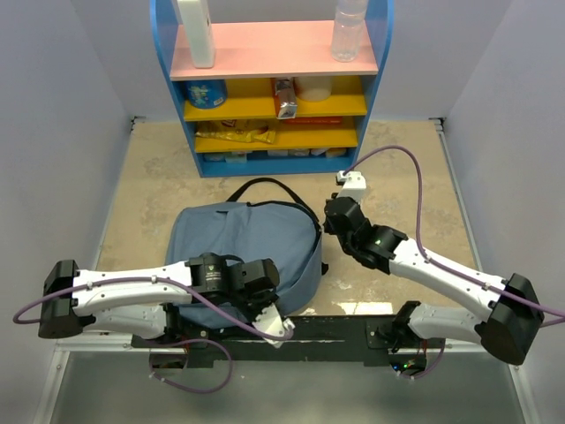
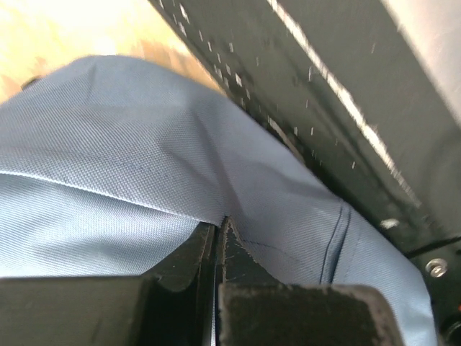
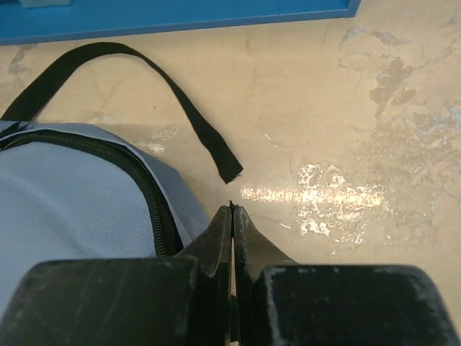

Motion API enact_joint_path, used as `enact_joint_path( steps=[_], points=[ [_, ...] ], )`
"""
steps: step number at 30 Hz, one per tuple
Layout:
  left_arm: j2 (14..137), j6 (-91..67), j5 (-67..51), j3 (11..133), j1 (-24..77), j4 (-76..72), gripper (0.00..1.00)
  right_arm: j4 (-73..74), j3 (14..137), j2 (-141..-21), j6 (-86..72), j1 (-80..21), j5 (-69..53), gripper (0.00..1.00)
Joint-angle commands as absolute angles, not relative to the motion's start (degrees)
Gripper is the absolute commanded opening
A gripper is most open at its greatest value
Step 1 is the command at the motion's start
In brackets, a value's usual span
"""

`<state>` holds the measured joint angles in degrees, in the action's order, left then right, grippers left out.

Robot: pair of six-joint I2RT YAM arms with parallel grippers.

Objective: Pack the student bag
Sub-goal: Zip the student bag at the center of the board.

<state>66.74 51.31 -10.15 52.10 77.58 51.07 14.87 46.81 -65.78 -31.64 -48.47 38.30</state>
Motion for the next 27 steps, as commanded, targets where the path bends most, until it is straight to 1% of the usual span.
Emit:
enact_joint_path(
  steps=[1, 2, 5, 6, 7, 9, 10, 11, 12, 13, 14, 16, 17, 18, 19, 20, 21, 22, 23, 25, 27],
  points=[
    [63.4, 55.2, -8.7, 44.9, 77.3, 67.1, 0.00, 7.1, 51.2, -64.1, -26.0, -45.4, 46.9, 0.00],
    [62.5, 55.5, -5.2, 44.4, 77.3, 67.1, 0.02, 8.9, 51.3, -63.7, -26.6, -45.4, 47.2, 0.00],
    [58.5, 58.4, -0.2, 44.5, 76.3, 66.4, 0.04, 14.0, 50.6, -60.0, -30.6, -45.4, 48.4, 0.00],
    [57.3, 59.5, 1.3, 44.7, 75.4, 65.1, 0.03, 15.3, 50.1, -58.9, -32.2, -45.4, 48.1, 0.00],
    [55.7, 62.5, 2.0, 44.6, 72.2, 64.0, 0.03, 16.2, 49.6, -56.5, -33.0, -45.4, 47.6, 0.00],
    [55.5, 65.3, 3.7, 44.3, 68.0, 60.8, 0.09, 18.5, 47.6, -54.4, -34.9, -45.5, 45.2, 0.00],
    [55.8, 66.9, 4.5, 44.0, 64.0, 59.5, 0.11, 19.6, 47.2, -52.8, -35.5, -45.6, 44.1, 0.00],
    [56.3, 67.5, 4.7, 44.3, 61.8, 58.5, 0.17, 21.3, 46.6, -52.3, -35.9, -46.0, 43.0, 0.00],
    [56.9, 67.9, 4.0, 44.8, 59.5, 57.4, 0.19, 22.3, 46.4, -51.8, -37.2, -46.4, 41.3, 0.00],
    [58.1, 68.5, 3.2, 46.4, 55.0, 57.3, 0.22, 23.1, 46.1, -51.3, -37.7, -47.0, 40.5, 0.00],
    [58.8, 68.7, 1.4, 47.4, 52.8, 58.0, 0.27, 23.9, 45.9, -50.7, -38.2, -49.0, 39.4, 0.00],
    [60.9, 67.0, 0.3, 51.3, 48.8, 59.5, 0.34, 24.3, 45.4, -50.7, -40.2, -52.5, 37.7, 0.00],
    [61.4, 65.6, -3.7, 53.3, 48.3, 62.5, 0.42, 24.7, 45.6, -51.6, -41.1, -56.7, 37.5, 0.00],
    [62.0, 63.7, -5.8, 55.7, 48.4, 63.8, 0.47, 25.0, 45.7, -52.1, -43.0, -58.8, 37.3, 0.00],
    [63.7, 59.9, -8.4, 62.2, 48.3, 65.0, 0.59, 25.7, 46.2, -53.0, -43.9, -60.7, 37.0, 0.00],
    [64.9, 58.0, -13.7, 66.1, 48.3, 67.9, 0.65, 25.8, 46.5, -54.3, -45.0, -64.3, 37.0, 0.00],
    [66.3, 56.1, -16.4, 70.3, 48.4, 68.9, 0.73, 25.8, 46.7, -54.9, -46.7, -65.9, 37.0, 0.00],
    [69.6, 52.0, -19.1, 78.2, 48.4, 69.7, 0.97, 25.4, 46.9, -55.4, -47.4, -67.3, 36.8, 0.00],
    [71.2, 50.0, -23.8, 81.4, 48.5, 70.4, 1.00, 25.1, 47.0, -55.7, -48.7, -69.3, 36.7, 0.00],
    [74.9, 45.6, -27.3, 86.2, 48.9, 70.1, 1.00, 24.6, 47.3, -56.8, -49.5, -70.7, 36.7, 0.00],
    [76.0, 41.9, -28.9, 85.4, 50.8, 65.6, 1.00, 25.1, 47.6, -56.9, -50.8, -71.8, 37.7, 0.00]
  ],
)
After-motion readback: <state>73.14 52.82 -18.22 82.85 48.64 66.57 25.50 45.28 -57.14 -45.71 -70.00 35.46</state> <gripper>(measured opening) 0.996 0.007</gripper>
